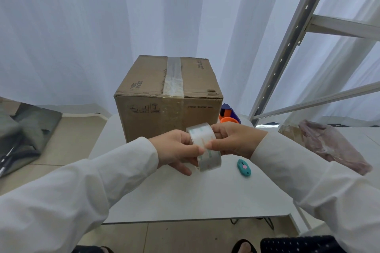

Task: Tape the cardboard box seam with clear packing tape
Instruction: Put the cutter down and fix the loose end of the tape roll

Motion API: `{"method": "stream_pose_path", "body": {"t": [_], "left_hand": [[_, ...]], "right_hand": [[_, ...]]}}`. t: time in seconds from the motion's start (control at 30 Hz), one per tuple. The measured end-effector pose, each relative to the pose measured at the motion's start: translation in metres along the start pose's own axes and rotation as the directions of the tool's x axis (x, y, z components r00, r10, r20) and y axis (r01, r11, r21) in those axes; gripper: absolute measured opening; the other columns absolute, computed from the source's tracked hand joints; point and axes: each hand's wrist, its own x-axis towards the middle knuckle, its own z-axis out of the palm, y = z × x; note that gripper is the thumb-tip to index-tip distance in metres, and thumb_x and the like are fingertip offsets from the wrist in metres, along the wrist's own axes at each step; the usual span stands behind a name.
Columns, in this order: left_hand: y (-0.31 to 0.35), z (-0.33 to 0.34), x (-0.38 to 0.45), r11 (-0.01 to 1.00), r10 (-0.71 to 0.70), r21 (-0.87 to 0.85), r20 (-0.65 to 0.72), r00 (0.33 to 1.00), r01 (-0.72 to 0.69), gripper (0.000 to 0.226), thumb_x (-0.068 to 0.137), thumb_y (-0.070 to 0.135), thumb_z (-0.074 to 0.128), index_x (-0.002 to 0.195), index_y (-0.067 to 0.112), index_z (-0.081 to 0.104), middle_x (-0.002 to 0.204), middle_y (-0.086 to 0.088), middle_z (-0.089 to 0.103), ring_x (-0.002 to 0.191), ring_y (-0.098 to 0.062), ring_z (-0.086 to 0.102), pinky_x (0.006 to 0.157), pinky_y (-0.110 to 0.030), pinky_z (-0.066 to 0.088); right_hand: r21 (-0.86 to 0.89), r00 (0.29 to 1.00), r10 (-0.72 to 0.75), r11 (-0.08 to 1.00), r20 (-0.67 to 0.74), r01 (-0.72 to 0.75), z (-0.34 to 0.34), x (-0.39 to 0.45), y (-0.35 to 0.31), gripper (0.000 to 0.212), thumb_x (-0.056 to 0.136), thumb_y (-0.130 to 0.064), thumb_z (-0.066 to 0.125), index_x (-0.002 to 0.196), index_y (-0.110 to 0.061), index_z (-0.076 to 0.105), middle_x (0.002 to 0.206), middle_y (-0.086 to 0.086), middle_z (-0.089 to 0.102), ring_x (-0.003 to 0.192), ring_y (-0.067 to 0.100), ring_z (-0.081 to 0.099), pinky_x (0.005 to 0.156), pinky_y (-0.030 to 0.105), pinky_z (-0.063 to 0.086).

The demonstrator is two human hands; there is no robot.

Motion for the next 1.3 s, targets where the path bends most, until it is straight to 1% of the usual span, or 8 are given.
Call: {"method": "stream_pose_path", "body": {"t": [0.1, 0.37, 0.47, 0.63, 0.83, 0.93, 1.1, 1.3], "left_hand": [[-0.0009, 0.0003, -0.0005, 1.0, -0.002, -0.002, 0.002, 1.0, 0.002, 0.012, 0.092, 0.017, 0.053, 0.099, 0.018, 0.063, 0.098, -0.004, 0.068, 0.082, -0.009, 0.066, 0.05, -0.017, 0.054], [-0.001, -0.0004, -0.0003, 0.998, -0.04, -0.047, 0.004, 0.999, 0.041, 0.024, 0.094, 0.03, 0.046, 0.1, 0.015, 0.063, 0.103, -0.007, 0.067, 0.083, -0.009, 0.067, 0.056, -0.022, 0.059], [-0.001, 0.0002, 0.0019, 0.998, -0.033, -0.058, -0.048, 0.998, 0.03, 0.022, 0.095, 0.027, 0.046, 0.094, 0.015, 0.065, 0.091, -0.003, 0.069, 0.072, -0.004, 0.069, 0.053, -0.021, 0.058], [-0.0009, -0.0019, 0.0041, 0.995, -0.037, -0.097, -0.074, 0.997, 0.029, 0.017, 0.094, 0.016, 0.048, 0.089, 0.014, 0.064, 0.083, -0.001, 0.069, 0.06, -0.001, 0.068, 0.05, -0.018, 0.056], [-0.0006, -0.0033, 0.0064, 0.995, -0.061, -0.085, -0.083, 0.995, 0.054, 0.018, 0.093, 0.016, 0.052, 0.081, 0.013, 0.065, 0.075, 0.0, 0.071, 0.06, -0.003, 0.069, 0.05, -0.017, 0.056], [-0.0014, -0.0043, 0.0049, 0.994, -0.065, -0.092, -0.065, 0.996, 0.059, 0.014, 0.092, 0.015, 0.052, 0.086, 0.011, 0.064, 0.08, -0.003, 0.071, 0.061, -0.002, 0.07, 0.049, -0.016, 0.055], [0.0007, -0.0054, 0.0036, 0.997, -0.053, -0.066, -0.041, 0.998, 0.051, 0.012, 0.092, 0.011, 0.052, 0.087, 0.011, 0.064, 0.084, -0.005, 0.07, 0.061, -0.002, 0.069, 0.047, -0.015, 0.054], [0.0013, -0.0039, 0.0027, 1.0, -0.004, 0.013, -0.021, 1.0, 0.004, 0.016, 0.089, 0.006, 0.055, 0.08, 0.015, 0.064, 0.075, 0.002, 0.07, 0.059, 0.0, 0.069, 0.045, -0.016, 0.052]], "right_hand": [[0.036, 1.0, 0.016, 0.999, 0.02, -0.016, -0.0005, 0.0022, 0.0014, 0.043, 0.088, -0.007, 0.056, 0.13, -0.006, 0.046, 0.12, 0.011, 0.061, 0.111, 0.028, 0.059, 0.095, 0.038, 0.049], [0.27, 0.993, 0.109, 0.956, 0.039, -0.116, 0.0016, 0.0055, 0.0061, 0.022, 0.087, 0.001, 0.054, 0.107, -0.006, 0.058, 0.093, 0.002, 0.064, 0.083, 0.014, 0.064, 0.07, 0.025, 0.054], [0.347, 0.992, 0.127, 0.931, -0.004, -0.118, 0.0025, 0.0066, 0.0058, 0.013, 0.087, 0.001, 0.055, 0.096, -0.006, 0.06, 0.091, 0.003, 0.064, 0.082, 0.016, 0.064, 0.066, 0.025, 0.055], [0.394, 0.994, 0.113, 0.914, -0.007, -0.102, 0.0033, 0.0097, 0.0056, 0.027, 0.087, 0.001, 0.054, 0.114, -0.003, 0.056, 0.098, 0.005, 0.063, 0.094, 0.022, 0.062, 0.075, 0.029, 0.053], [0.456, 0.987, 0.159, 0.877, 0.029, -0.154, 0.0021, 0.0089, 0.0074, 0.006, 0.091, -0.006, 0.052, 0.093, -0.009, 0.056, 0.093, 0.006, 0.064, 0.082, 0.018, 0.065, 0.067, 0.029, 0.056], [0.405, 0.99, 0.13, 0.903, 0.062, -0.144, 0.0006, 0.0068, 0.0068, 0.014, 0.089, 0.0, 0.052, 0.097, -0.01, 0.056, 0.096, 0.004, 0.063, 0.094, 0.023, 0.062, 0.079, 0.033, 0.053], [0.421, 0.993, 0.063, 0.902, 0.102, -0.1, -0.0013, 0.0056, 0.0061, 0.039, 0.088, 0.008, 0.048, 0.126, -0.001, 0.049, 0.097, 0.003, 0.066, 0.089, 0.018, 0.064, 0.071, 0.025, 0.057], [0.368, 0.993, 0.08, 0.924, 0.087, -0.107, -0.0028, 0.0049, 0.0064, 0.044, 0.084, 0.013, 0.052, 0.125, 0.0, 0.05, 0.09, 0.0, 0.067, 0.084, 0.017, 0.065, 0.065, 0.023, 0.057]]}}
